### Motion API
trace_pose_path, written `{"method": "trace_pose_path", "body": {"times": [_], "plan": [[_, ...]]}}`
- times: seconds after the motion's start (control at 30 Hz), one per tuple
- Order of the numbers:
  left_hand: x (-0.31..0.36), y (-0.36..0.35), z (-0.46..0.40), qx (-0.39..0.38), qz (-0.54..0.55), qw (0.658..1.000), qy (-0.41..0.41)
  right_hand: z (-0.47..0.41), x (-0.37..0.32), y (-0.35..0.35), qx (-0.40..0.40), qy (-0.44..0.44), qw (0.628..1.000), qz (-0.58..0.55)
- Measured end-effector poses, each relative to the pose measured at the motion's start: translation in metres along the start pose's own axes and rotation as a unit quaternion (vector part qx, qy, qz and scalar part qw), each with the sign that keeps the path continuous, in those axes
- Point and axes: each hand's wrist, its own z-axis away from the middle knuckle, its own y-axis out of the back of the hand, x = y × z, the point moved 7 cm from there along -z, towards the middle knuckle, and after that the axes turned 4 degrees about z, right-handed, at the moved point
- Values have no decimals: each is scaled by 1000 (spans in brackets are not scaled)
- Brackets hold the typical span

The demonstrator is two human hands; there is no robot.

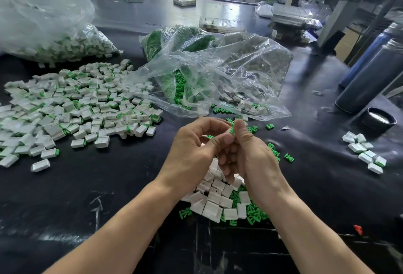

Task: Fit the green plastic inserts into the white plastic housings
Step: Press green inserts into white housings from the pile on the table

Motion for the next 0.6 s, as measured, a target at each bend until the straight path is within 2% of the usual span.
{"method": "trace_pose_path", "body": {"times": [0.13,0.23,0.37,0.6], "plan": [[1,-4,1,-17,14,1000,-5,1,2,2,6,-31,999,25],[3,-9,3,-34,29,999,-4,4,-4,3,17,-12,998,60],[2,-12,3,-37,34,999,9,4,-6,1,30,3,998,49],[2,-16,5,-17,20,1000,4,2,0,8,122,34,984,123]]}}
